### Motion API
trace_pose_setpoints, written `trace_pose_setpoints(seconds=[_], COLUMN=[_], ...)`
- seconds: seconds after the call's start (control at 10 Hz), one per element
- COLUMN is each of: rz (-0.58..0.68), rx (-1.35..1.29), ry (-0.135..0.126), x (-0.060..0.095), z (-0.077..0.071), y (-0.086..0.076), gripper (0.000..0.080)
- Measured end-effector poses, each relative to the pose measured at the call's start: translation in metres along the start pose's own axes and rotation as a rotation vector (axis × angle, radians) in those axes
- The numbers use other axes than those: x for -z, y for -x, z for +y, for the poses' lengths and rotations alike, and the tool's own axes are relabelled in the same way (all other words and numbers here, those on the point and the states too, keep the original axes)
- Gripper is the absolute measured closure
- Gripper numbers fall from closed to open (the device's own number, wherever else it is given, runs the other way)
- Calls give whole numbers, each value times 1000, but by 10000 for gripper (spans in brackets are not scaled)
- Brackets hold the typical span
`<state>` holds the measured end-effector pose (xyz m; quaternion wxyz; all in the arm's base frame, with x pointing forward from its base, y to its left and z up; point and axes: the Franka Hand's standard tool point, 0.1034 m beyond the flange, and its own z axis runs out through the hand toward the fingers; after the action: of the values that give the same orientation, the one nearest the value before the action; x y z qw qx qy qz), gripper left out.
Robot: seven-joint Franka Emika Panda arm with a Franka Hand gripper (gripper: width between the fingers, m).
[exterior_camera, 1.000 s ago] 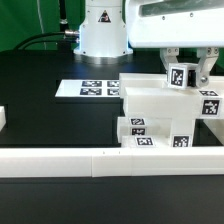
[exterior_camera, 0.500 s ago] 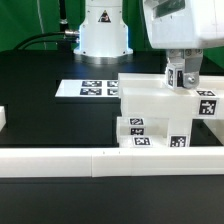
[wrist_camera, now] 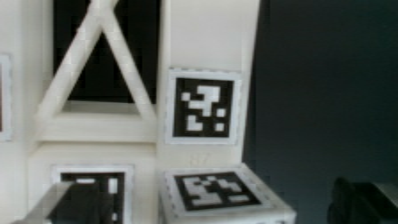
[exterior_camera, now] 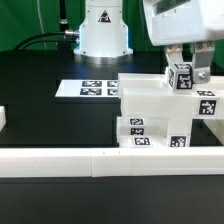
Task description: Assemble chair
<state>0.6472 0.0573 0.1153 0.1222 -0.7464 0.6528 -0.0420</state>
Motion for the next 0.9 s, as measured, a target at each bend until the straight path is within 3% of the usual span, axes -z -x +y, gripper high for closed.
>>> trace_pose_setpoints(seconds=[0.2,0.3,0.4,0.6,0.9], rz=[0,1,1,1,-2], rx=[119,246,405,635,857], ry=[1,14,51,70,68], x=[-1,-1,1,6,10], z=[0,2,4,1,-2], y=[0,-1,-4,-9,-10], gripper=[152,152,152,150,150])
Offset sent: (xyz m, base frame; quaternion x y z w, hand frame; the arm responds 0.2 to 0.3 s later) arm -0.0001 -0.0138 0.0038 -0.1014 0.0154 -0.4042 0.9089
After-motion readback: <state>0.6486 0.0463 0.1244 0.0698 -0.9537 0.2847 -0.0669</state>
